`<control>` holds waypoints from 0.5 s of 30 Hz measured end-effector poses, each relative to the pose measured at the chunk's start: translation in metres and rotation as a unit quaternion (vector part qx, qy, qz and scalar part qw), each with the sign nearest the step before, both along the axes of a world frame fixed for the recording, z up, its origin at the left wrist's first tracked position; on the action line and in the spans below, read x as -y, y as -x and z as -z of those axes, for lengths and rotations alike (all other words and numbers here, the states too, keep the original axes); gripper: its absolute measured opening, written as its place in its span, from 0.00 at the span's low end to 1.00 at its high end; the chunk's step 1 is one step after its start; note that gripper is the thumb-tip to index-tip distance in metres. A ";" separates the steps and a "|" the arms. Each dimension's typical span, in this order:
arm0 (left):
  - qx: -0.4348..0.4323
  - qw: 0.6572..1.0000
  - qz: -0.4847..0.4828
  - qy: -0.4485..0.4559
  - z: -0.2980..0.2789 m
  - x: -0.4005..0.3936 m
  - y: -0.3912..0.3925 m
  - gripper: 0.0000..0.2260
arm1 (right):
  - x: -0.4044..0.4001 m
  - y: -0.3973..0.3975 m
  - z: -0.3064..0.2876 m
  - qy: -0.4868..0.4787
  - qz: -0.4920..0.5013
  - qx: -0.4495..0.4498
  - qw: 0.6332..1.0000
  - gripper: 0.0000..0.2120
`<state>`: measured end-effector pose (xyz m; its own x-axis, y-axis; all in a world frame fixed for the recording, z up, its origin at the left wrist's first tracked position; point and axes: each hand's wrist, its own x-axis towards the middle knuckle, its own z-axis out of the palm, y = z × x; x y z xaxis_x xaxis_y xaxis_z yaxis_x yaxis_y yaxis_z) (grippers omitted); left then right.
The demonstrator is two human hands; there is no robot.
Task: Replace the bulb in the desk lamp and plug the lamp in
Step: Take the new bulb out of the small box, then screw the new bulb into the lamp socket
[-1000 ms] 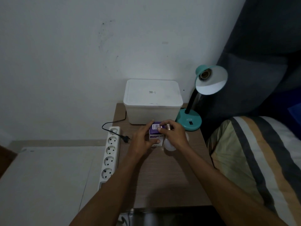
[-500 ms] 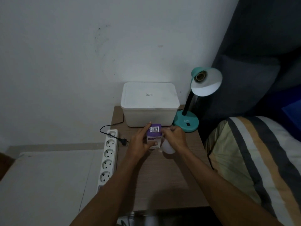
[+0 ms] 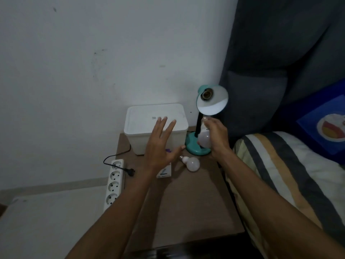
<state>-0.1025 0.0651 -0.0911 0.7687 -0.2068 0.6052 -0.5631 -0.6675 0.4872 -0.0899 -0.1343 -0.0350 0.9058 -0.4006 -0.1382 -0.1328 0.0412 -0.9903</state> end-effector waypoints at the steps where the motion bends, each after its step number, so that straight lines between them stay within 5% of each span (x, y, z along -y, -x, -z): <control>1: 0.003 1.000 0.012 -0.008 -0.010 0.010 -0.008 0.38 | 0.007 -0.004 -0.008 0.002 0.012 -0.005 1.000 0.21; 4: -0.003 0.998 0.052 -0.028 -0.037 0.040 -0.034 0.41 | 0.027 -0.014 -0.029 0.035 0.020 0.014 0.999 0.30; 11: -0.055 0.989 0.114 -0.080 -0.071 0.079 -0.100 0.54 | 0.050 -0.040 -0.050 0.025 0.016 0.050 0.998 0.12; 15: -0.070 0.983 0.146 -0.088 -0.070 0.087 -0.123 0.57 | 0.050 -0.047 -0.046 0.106 0.005 0.086 0.991 0.09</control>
<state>0.0205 -0.0219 -0.0216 0.7336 -0.5237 0.4331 -0.6796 -0.5681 0.4642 -0.0429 -0.1839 0.0109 0.9043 -0.4134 0.1062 0.0385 -0.1688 -0.9849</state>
